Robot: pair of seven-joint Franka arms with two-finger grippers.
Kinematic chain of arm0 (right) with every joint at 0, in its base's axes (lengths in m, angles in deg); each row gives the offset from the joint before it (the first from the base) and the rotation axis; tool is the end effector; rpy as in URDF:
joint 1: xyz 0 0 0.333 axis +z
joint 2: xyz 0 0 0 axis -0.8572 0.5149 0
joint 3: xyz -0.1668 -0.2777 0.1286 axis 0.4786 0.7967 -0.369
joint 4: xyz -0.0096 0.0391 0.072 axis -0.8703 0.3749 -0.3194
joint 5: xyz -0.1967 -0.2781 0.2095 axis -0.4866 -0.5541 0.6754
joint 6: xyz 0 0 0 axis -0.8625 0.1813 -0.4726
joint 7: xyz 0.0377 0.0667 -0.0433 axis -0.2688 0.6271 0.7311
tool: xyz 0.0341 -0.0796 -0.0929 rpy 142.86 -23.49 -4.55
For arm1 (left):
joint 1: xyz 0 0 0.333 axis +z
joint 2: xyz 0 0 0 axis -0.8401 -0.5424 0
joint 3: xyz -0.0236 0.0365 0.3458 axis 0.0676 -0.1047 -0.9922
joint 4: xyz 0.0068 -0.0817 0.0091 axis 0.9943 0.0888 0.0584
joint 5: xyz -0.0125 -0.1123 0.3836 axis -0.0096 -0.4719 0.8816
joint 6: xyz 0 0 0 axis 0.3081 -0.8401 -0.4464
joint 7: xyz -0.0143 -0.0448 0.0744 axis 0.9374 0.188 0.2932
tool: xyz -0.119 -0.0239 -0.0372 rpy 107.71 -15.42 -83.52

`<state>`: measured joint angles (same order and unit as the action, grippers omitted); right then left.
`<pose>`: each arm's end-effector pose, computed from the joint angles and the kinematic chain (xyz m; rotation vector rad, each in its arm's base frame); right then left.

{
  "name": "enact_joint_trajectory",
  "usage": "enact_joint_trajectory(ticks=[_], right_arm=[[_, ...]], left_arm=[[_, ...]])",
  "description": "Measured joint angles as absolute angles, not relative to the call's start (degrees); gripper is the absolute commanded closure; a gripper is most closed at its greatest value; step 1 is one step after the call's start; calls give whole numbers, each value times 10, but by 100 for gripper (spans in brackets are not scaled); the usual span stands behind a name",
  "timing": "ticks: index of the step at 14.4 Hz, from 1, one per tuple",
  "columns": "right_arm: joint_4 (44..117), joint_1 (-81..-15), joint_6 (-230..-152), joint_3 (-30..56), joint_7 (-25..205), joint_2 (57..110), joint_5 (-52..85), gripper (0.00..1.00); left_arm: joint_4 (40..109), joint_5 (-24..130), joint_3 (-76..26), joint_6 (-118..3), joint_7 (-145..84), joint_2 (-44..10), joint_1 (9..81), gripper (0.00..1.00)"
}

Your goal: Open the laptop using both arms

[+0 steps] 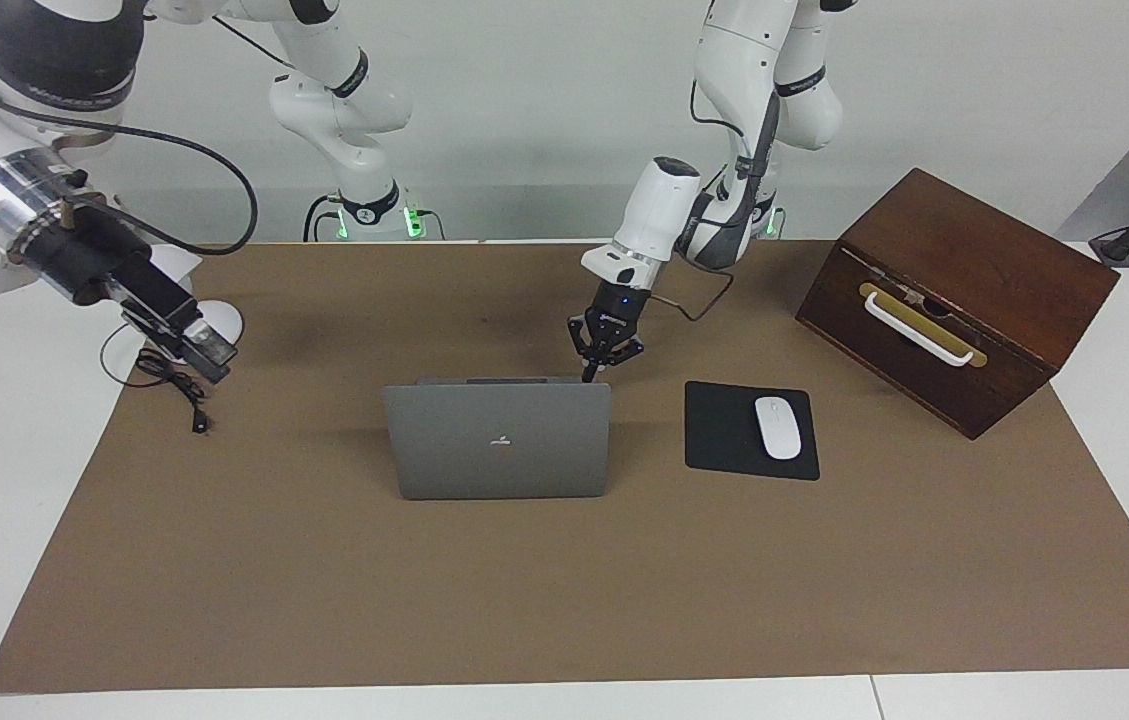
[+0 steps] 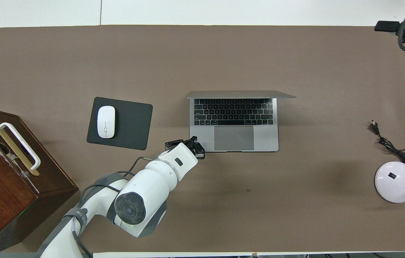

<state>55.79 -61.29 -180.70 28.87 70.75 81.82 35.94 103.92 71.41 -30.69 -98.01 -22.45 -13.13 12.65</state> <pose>0.6772 -0.0424 0.6564 -2.2138 0.5990 -0.3014 0.4230 -0.3642 0.3471 2.6936 -0.2738 0.6833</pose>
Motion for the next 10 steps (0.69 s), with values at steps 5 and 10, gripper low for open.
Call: enact_joint_trajectory(ticks=[5,10], right_arm=[[533,-659,-1675,289,789,817,223,0],[517,-662,-1621,284,872,775,31,0]], left_arm=[[968,714,-312,-755,-224,-75,151,100],[921,714,-313,-652,-225,-56,179,100]])
